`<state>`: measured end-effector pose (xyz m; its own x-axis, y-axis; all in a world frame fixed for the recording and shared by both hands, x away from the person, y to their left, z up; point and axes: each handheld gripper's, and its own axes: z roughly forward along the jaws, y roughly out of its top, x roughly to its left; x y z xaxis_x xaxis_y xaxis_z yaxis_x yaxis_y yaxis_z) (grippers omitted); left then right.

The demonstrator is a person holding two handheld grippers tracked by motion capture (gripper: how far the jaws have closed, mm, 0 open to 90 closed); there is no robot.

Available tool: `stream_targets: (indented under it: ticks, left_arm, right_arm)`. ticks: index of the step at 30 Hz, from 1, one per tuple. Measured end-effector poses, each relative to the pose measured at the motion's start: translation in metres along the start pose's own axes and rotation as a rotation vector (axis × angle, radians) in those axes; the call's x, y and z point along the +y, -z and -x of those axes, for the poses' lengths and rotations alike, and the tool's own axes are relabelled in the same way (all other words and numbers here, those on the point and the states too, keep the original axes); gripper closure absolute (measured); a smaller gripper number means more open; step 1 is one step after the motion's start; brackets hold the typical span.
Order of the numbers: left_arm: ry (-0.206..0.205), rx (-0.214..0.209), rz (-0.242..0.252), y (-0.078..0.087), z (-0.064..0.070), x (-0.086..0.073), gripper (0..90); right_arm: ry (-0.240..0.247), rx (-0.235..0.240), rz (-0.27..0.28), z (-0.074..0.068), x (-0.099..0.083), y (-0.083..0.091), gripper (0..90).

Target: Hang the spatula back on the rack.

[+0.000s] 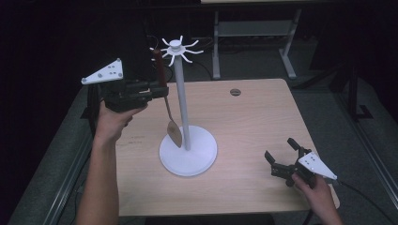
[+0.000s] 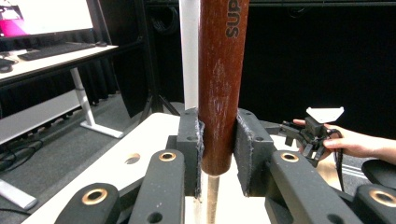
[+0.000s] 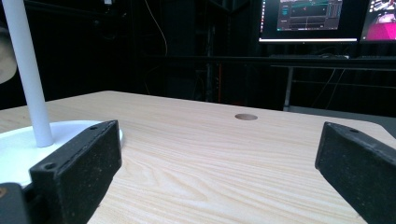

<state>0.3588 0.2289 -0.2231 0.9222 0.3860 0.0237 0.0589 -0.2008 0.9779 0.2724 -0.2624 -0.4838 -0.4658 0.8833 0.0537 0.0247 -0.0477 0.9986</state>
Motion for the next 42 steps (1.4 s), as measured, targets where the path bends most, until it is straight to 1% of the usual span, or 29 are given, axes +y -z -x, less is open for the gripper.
stream_targets:
  ticks: [7,11,16,19,22,25,30,31,32,34,35,37,39,40,42]
  left_arm:
    - [0.007,0.002,-0.011,-0.005,0.0,-0.002,73.2]
    - [0.006,0.002,-0.012,-0.004,0.0,-0.002,72.8]
    - [0.013,0.011,-0.026,0.001,0.003,-0.003,70.7]
    - [0.017,0.021,-0.034,0.006,0.004,-0.004,67.6]
    - [0.029,0.031,-0.05,0.011,0.004,-0.006,63.9]
    - [0.048,0.047,-0.073,0.016,0.006,-0.008,60.0]
    - [0.06,0.086,-0.116,0.026,0.005,-0.015,53.6]
    - [0.06,0.086,-0.116,0.026,0.005,-0.015,52.5]
    - [0.073,0.101,-0.127,0.03,0.005,-0.019,50.9]
    - [0.079,0.114,-0.137,0.034,0.005,-0.023,48.9]
    - [0.079,0.114,-0.137,0.034,0.005,-0.023,48.1]
    - [0.101,0.136,-0.163,0.04,0.005,-0.031,46.9]
    - [0.107,0.143,-0.172,0.042,0.004,-0.033,45.9]
    - [0.122,0.157,-0.188,0.045,0.004,-0.039,45.3]
    - [0.138,0.17,-0.2,0.049,0.004,-0.045,44.6]
  right_arm:
    - [0.003,0.0,0.0,0.0,0.0,0.0,0.0]
    - [0.004,0.0,0.0,0.0,0.0,0.0,0.0]
    - [0.007,0.0,0.0,0.0,0.0,0.0,0.1]
    - [0.007,-0.001,0.0,0.0,0.0,0.0,0.0]
    - [0.005,-0.001,0.0,0.0,0.0,0.0,0.0]
    - [0.005,-0.001,-0.001,0.0,0.0,0.0,0.0]
    - [0.006,-0.001,-0.001,0.0,0.0,0.0,0.0]
    - [0.007,-0.001,0.0,0.0,0.0,0.0,0.0]
    - [0.007,-0.001,0.0,0.0,0.0,0.0,0.0]
    - [0.005,-0.001,-0.001,0.0,0.0,0.0,0.0]
    - [0.005,-0.001,-0.001,0.0,0.0,0.0,0.0]
    - [0.007,-0.001,-0.001,0.0,0.0,0.0,0.0]
    - [0.006,-0.001,-0.001,0.0,0.0,0.0,0.0]
    - [0.007,-0.001,0.0,0.0,0.0,0.0,0.0]
    - [0.006,-0.001,-0.001,0.0,0.0,0.0,0.0]
